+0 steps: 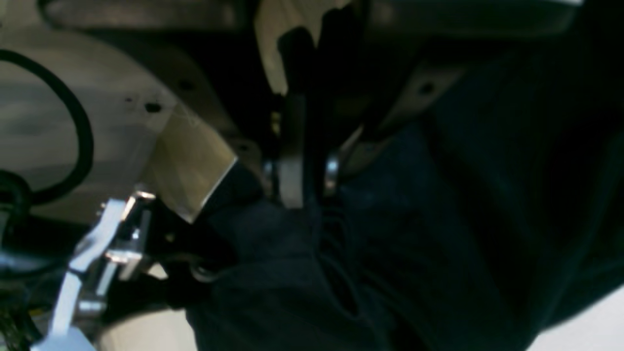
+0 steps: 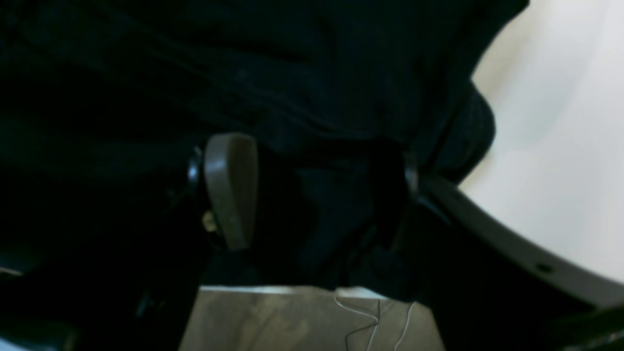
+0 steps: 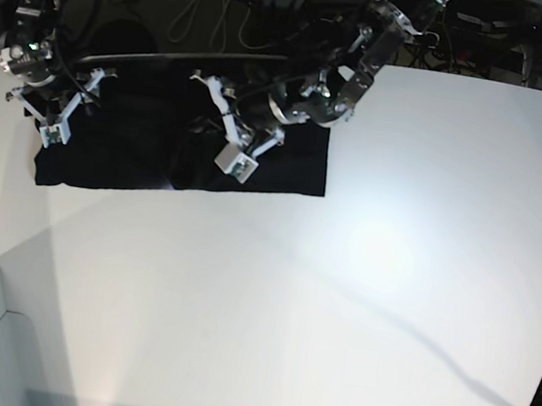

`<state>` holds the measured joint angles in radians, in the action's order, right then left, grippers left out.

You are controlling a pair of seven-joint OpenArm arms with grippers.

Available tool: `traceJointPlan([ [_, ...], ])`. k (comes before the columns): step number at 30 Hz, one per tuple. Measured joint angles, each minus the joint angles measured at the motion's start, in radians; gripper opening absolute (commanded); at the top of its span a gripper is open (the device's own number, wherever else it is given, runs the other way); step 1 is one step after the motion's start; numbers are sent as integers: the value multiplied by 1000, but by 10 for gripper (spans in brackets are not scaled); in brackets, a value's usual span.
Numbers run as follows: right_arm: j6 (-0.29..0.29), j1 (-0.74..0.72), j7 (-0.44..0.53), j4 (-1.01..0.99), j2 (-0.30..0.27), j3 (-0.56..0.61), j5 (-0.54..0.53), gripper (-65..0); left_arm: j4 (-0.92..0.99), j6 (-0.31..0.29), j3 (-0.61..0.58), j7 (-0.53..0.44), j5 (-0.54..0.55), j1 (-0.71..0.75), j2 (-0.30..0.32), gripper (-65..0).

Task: Fold the T-shirt properly
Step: 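Fold the strip end with the left gripper toward the right gripper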

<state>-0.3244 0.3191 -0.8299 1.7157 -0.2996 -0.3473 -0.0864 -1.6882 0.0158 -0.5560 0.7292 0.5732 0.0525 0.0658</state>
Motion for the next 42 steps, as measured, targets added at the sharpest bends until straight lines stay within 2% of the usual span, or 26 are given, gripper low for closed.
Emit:
traceJointPlan([
  [5, 0, 2, 1, 56, 0, 0, 3, -297, 2, 2, -4, 26, 0, -28, -19, -649],
  [7, 0, 1, 0, 67, 0, 0, 3, -297, 2, 2, -2, 53, 0, -30, -25, -569],
  [11, 0, 3, -1, 68, 0, 0, 3, -297, 1, 2, -6, 52, 4, -33, -24, -362],
  [13, 0, 3, 0, 68, 0, 0, 3, -297, -3, 2, -5, 47, 9, -33, -21, -302],
  [19, 0, 3, -4, 73, -2, -3, 3, -294, -98, 4, -3, 53, 10, -27, -13, -297],
  [22, 0, 8, -8, 121, -4, -7, 6, -290, -201, -11, 35, 49, 36, -27, 34, -297],
  [25, 0, 8, 2, 186, 2, -62, -2, -278, -238, -5, 157, 47, 20, 0, 93, -297],
  [28, 0, 8, -1, 203, 6, -110, 3, -223, -238, -1, 318, 49, 14, 57, 138, -296],
  [33, 0, -3, 4, 151, 9, -148, 2, -107, -238, -5, 574, 53, 15, 144, 147, -293],
  [35, 0, -16, -4, 116, 14, -148, 3, -83, -238, -5, 649, 51, 14, 167, 145, -293],
  [42, 0, -118, 9, -54, 14, -148, 0, -75, -238, -5, 754, 49, 14, 231, 140, -293],
])
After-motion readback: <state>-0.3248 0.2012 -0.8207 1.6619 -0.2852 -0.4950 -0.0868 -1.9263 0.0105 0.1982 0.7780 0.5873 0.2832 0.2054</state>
